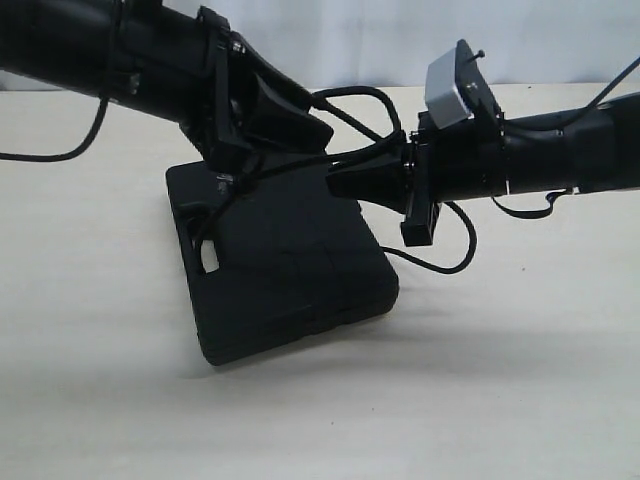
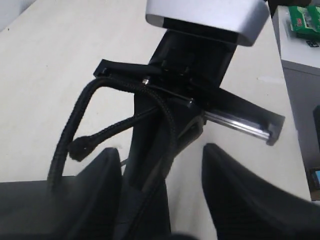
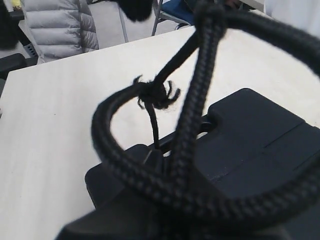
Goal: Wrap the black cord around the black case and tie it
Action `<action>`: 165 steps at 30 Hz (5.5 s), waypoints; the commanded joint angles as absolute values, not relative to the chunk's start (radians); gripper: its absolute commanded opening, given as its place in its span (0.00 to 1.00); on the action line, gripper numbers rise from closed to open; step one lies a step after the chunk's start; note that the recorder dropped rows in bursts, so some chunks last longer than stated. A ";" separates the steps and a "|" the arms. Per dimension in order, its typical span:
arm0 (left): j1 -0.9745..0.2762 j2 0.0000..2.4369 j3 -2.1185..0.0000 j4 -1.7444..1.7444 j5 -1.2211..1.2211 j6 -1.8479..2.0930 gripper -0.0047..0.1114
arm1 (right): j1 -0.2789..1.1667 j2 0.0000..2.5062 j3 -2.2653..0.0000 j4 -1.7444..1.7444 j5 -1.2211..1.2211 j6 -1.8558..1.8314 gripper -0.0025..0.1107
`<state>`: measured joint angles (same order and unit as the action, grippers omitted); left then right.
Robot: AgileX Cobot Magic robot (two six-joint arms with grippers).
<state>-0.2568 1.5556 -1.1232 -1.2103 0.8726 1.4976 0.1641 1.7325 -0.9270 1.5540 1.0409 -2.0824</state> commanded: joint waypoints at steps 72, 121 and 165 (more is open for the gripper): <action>-0.257 1.628 -1.236 -1.744 0.869 1.539 0.04 | 0.228 1.510 -0.929 1.420 0.552 -1.926 0.64; -0.255 1.750 -1.072 -0.034 0.778 -0.213 0.52 | 0.024 1.569 -1.044 1.397 0.406 -1.520 0.06; -0.111 1.734 -1.072 -0.064 0.527 -0.233 0.04 | -0.580 1.756 -1.018 0.818 0.403 -0.914 0.06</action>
<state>-0.1164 1.7527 -1.0660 -0.0800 0.5424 -0.2338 -0.5353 1.7222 -1.0206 0.9304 0.5054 -0.9963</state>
